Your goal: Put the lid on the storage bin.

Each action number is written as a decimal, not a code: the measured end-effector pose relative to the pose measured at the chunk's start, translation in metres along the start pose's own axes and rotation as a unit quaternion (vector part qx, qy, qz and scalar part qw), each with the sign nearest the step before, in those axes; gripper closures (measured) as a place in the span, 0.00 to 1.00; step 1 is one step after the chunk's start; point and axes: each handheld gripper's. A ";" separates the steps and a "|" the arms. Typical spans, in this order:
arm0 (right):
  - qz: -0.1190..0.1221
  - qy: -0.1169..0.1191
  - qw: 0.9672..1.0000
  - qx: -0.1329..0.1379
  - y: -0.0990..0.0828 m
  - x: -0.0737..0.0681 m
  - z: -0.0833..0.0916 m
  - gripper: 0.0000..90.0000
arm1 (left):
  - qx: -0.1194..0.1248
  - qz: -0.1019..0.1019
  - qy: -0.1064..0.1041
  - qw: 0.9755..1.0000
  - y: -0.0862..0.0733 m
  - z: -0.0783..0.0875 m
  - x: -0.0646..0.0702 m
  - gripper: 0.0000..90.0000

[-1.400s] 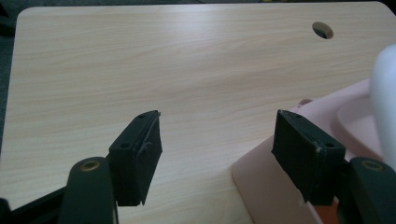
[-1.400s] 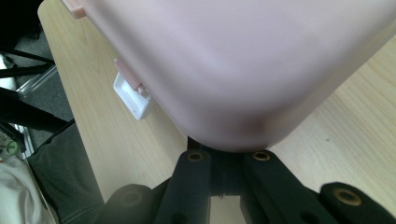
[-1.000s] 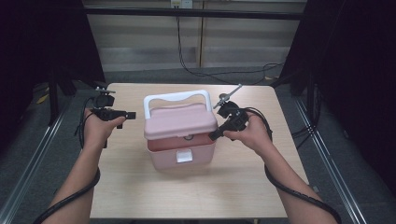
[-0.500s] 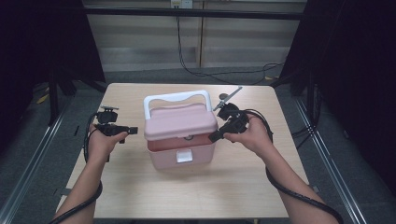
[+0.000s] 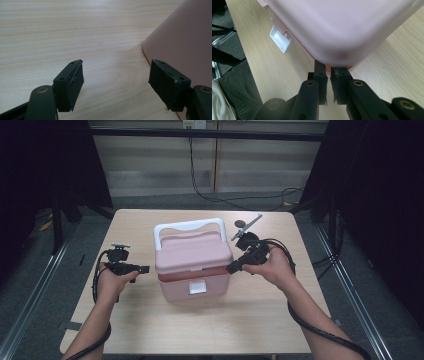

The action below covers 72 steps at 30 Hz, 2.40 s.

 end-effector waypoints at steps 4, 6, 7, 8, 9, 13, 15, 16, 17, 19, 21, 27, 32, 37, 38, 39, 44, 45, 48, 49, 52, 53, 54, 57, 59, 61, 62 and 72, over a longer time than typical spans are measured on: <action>0.002 -0.006 1.000 -0.003 -0.002 0.000 -0.002 0.89 | 0.000 0.001 -0.002 1.000 -0.003 -0.001 -0.001 0.31; 0.002 -0.007 1.000 -0.005 -0.002 -0.001 -0.003 0.89 | -0.004 -0.001 -0.001 1.000 -0.004 -0.001 -0.002 0.31; 0.002 -0.006 1.000 -0.005 -0.002 -0.001 -0.003 0.88 | -0.003 0.000 0.000 1.000 -0.005 -0.002 -0.003 0.31; 0.002 -0.008 1.000 -0.005 -0.002 -0.001 -0.003 0.88 | -0.005 -0.001 0.000 1.000 -0.006 -0.002 -0.003 0.30; 0.004 -0.011 1.000 -0.002 -0.002 -0.001 -0.003 0.86 | -0.006 0.000 -0.001 1.000 -0.007 -0.002 -0.003 0.30; 0.003 -0.011 1.000 -0.004 -0.003 -0.001 -0.004 0.86 | -0.004 -0.002 -0.001 1.000 -0.011 -0.003 -0.004 0.30; 0.002 -0.012 1.000 -0.004 -0.004 -0.001 -0.004 0.85 | -0.003 0.001 -0.002 1.000 -0.012 -0.004 -0.004 0.30; 0.002 -0.012 1.000 -0.004 -0.004 -0.001 -0.004 0.85 | -0.003 -0.001 -0.001 1.000 -0.012 -0.004 -0.005 0.30; 0.003 -0.013 1.000 -0.005 -0.005 -0.001 -0.004 0.85 | -0.002 0.000 -0.002 1.000 -0.012 -0.004 -0.005 0.30; 0.003 -0.013 1.000 -0.005 -0.005 -0.001 -0.004 0.84 | -0.001 0.000 -0.002 1.000 -0.012 -0.004 -0.005 0.30; 0.004 -0.015 1.000 -0.007 -0.006 -0.001 -0.004 0.84 | -0.003 -0.005 -0.002 1.000 -0.013 -0.003 -0.005 0.30; 0.004 -0.020 1.000 -0.008 -0.007 0.000 -0.004 0.81 | 0.000 -0.003 -0.001 1.000 -0.014 -0.002 -0.005 0.30; 0.001 -0.021 1.000 -0.003 -0.008 0.001 -0.004 0.80 | 0.002 -0.007 0.001 1.000 -0.015 -0.002 -0.005 0.30; 0.000 -0.025 1.000 -0.004 -0.010 0.001 -0.003 0.78 | 0.002 -0.011 0.002 1.000 -0.015 -0.001 -0.004 0.29; -0.002 -0.024 1.000 -0.003 -0.010 0.001 -0.003 0.77 | 0.001 -0.012 0.001 1.000 -0.015 -0.001 -0.004 0.29; -0.002 -0.026 1.000 -0.004 -0.010 0.002 -0.003 0.77 | 0.001 -0.013 0.001 1.000 -0.016 -0.001 -0.004 0.29; 0.000 -0.034 0.999 -0.010 -0.013 0.003 -0.004 0.72 | 0.001 -0.013 0.001 1.000 -0.016 0.001 -0.003 0.29; 0.001 -0.034 0.999 -0.011 -0.013 0.003 -0.005 0.71 | 0.003 -0.013 0.002 1.000 -0.016 0.001 -0.004 0.29; 0.001 -0.035 0.999 -0.014 -0.015 0.003 -0.009 0.67 | 0.004 -0.013 0.003 1.000 -0.017 0.003 -0.005 0.29; 0.001 -0.034 0.999 -0.013 -0.015 0.003 -0.010 0.65 | 0.003 -0.015 0.003 1.000 -0.017 0.003 -0.005 0.29; 0.001 -0.033 0.999 -0.014 -0.017 0.002 -0.012 0.63 | 0.004 -0.013 0.002 1.000 -0.018 0.004 -0.005 0.28; 0.001 -0.033 0.999 -0.013 -0.018 0.003 -0.013 0.61 | 0.003 -0.020 0.001 1.000 -0.018 0.004 -0.006 0.28; -0.001 -0.032 0.999 -0.015 -0.019 0.003 -0.013 0.59 | 0.005 -0.018 0.002 1.000 -0.018 0.004 -0.006 0.28; -0.003 -0.036 0.999 -0.011 -0.021 0.003 -0.013 0.55 | 0.006 -0.017 0.000 1.000 -0.019 0.005 -0.006 0.28; 0.000 -0.040 0.999 -0.011 -0.023 0.004 -0.012 0.52 | 0.009 -0.017 0.001 1.000 -0.019 0.006 -0.005 0.28; 0.001 -0.040 0.999 -0.009 -0.025 0.004 -0.011 0.50 | 0.007 -0.020 0.000 1.000 -0.020 0.007 -0.005 0.28; 0.001 -0.039 0.999 -0.006 -0.026 0.004 -0.010 0.49 | 0.006 -0.022 -0.001 1.000 -0.020 0.007 -0.006 0.28; 0.005 -0.040 0.999 -0.005 -0.036 0.003 -0.005 0.43 | 0.006 -0.025 -0.003 1.000 -0.022 0.009 -0.005 0.27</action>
Point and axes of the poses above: each handheld gripper's, and its own axes: z roughly backward along the jaws, y roughly out of its top, x roughly to its right, and after that the axes turned 11 degrees about x, right-handed
